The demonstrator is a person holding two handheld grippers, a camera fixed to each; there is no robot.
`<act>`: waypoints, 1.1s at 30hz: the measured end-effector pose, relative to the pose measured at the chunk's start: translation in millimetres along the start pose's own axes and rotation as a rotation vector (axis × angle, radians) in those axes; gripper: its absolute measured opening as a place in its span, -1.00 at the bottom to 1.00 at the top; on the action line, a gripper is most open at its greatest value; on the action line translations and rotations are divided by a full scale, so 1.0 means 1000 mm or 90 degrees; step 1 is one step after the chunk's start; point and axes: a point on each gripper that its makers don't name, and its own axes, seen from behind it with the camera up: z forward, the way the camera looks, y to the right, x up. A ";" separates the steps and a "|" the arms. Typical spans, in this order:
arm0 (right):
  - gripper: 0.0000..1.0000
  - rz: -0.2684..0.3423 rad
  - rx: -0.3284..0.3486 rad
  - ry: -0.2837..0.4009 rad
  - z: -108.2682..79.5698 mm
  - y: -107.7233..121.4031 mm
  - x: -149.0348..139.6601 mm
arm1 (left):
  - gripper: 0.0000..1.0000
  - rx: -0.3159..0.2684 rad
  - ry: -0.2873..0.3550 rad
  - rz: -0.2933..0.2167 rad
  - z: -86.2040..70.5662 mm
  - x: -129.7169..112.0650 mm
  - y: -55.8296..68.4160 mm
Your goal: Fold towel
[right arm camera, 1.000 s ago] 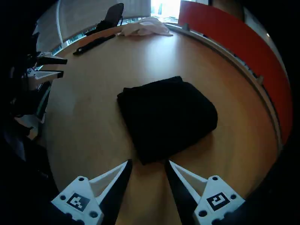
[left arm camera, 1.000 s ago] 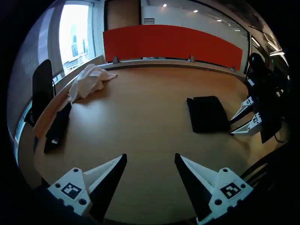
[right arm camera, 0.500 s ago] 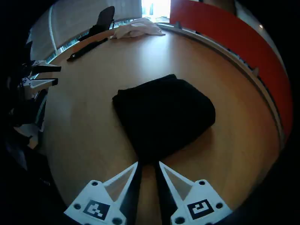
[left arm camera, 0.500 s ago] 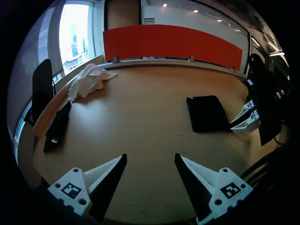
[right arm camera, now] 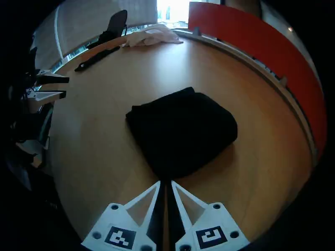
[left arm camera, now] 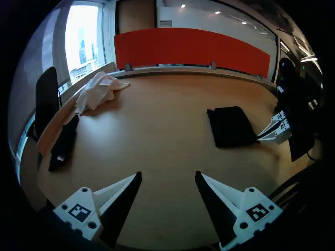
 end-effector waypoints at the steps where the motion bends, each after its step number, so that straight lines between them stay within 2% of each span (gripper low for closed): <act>1: -0.94 -0.001 -0.001 0.003 -0.001 0.001 0.002 | 0.89 0.000 0.000 0.000 0.000 0.000 0.000; 6: -0.94 -0.007 -0.008 0.017 -0.008 0.006 0.014 | 0.89 -0.001 0.001 0.001 0.000 -0.001 0.000; 12: -0.94 -0.024 -0.020 0.043 -0.019 0.014 0.041 | 0.89 -0.003 0.003 0.005 0.000 0.000 0.000; 24: -0.94 -0.072 -0.043 0.113 -0.051 0.036 0.122 | 0.89 -0.009 0.018 0.013 -0.002 0.010 0.002; 33: -0.94 -0.118 -0.071 0.156 -0.087 0.056 0.179 | 0.88 -0.017 0.030 0.022 -0.002 0.021 0.003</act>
